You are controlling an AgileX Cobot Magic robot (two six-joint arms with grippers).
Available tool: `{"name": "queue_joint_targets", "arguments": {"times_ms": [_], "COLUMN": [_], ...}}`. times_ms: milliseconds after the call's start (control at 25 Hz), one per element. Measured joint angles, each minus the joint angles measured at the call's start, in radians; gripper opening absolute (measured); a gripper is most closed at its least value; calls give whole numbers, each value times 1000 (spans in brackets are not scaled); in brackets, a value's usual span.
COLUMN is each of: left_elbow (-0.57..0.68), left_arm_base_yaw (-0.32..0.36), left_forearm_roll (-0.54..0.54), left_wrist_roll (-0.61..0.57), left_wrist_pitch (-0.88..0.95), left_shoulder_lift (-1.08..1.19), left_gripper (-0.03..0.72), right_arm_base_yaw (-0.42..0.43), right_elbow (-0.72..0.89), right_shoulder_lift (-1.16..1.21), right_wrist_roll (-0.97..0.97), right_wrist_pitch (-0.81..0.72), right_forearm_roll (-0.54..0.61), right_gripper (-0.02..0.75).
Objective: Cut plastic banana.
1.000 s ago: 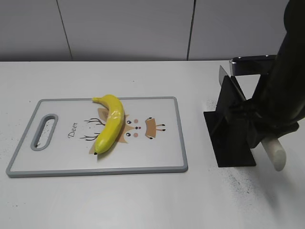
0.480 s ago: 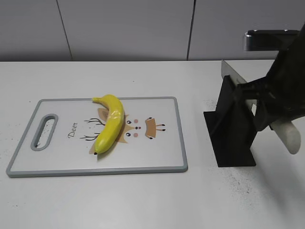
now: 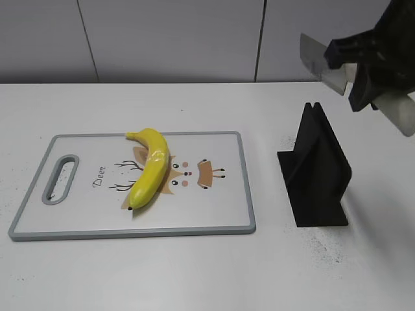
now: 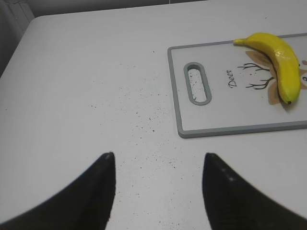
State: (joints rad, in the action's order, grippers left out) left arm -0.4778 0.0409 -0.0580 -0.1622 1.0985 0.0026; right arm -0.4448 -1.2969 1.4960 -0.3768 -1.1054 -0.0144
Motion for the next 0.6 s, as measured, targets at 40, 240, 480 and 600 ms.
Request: {"name": "queue_joint_targets", "arguments": {"times_ms": [40, 240, 480, 600], "left_elbow": [0, 0, 0, -2], "left_arm_base_yaw": [0, 0, 0, 0], "left_forearm_roll": [0, 0, 0, -13], "left_wrist_roll": [0, 0, -1, -38], "left_wrist_pitch": [0, 0, -1, -13], "left_shoulder_lift": [0, 0, 25, 86], "left_gripper": [553, 553, 553, 558], "right_arm_base_yaw": [0, 0, 0, 0], "right_elbow": [-20, -89, -100, -115], "right_shoulder_lift": [0, 0, 0, 12], "right_wrist_roll": [0, 66, 358, 482], "right_wrist_pitch": [-8, -28, 1, 26], "right_forearm_roll": [-8, -37, -26, -26], "right_gripper": [160, 160, 160, 160]}}
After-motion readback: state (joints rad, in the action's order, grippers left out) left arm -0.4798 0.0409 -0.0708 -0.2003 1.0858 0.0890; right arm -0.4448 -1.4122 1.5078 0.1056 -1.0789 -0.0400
